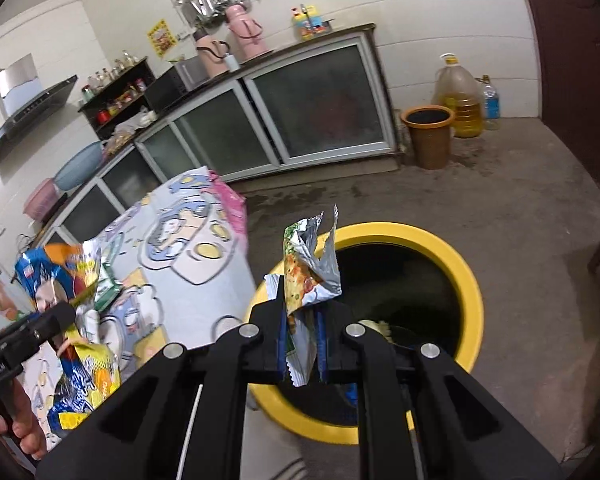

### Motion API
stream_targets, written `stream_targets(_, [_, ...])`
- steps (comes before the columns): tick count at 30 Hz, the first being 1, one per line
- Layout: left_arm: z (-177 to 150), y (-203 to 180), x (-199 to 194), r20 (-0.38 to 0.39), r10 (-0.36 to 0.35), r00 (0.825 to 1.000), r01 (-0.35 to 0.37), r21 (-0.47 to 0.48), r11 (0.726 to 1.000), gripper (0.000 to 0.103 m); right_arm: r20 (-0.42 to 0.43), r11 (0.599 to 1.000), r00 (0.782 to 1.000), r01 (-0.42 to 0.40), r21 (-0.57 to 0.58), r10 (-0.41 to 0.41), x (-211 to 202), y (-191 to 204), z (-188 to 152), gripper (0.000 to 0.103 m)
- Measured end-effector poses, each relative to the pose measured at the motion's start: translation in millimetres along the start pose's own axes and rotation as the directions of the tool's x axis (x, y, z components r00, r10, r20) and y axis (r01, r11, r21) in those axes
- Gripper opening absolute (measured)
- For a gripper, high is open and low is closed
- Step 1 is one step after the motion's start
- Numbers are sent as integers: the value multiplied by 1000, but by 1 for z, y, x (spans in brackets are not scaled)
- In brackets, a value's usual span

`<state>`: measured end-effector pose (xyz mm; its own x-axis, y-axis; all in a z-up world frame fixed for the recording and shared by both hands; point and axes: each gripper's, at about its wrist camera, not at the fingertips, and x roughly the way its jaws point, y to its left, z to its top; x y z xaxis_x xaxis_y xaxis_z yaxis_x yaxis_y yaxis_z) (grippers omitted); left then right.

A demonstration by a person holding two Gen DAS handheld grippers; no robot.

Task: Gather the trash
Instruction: 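Carry both wrappers to the yellow bin and lower them over its opening, then open the right tool to drop the foil wrapper into the bin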

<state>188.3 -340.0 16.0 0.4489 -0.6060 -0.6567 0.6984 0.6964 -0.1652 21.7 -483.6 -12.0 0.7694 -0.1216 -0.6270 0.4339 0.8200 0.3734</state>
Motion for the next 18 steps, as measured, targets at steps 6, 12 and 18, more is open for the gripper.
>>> stream_targets(6, [13, -25, 45, -29, -6, 1000, 6, 28, 1000, 41, -23, 999, 999, 45, 22, -44, 17, -20, -2, 12])
stream_targets(12, [20, -30, 90, -84, 20, 996, -19, 12, 1000, 41, -69, 994, 994, 89, 64, -84, 40, -38, 1, 12])
stream_targets(18, [21, -31, 116, -119, 7, 993, -10, -28, 1000, 43, -82, 991, 991, 112, 76, -105, 50, -46, 4, 14])
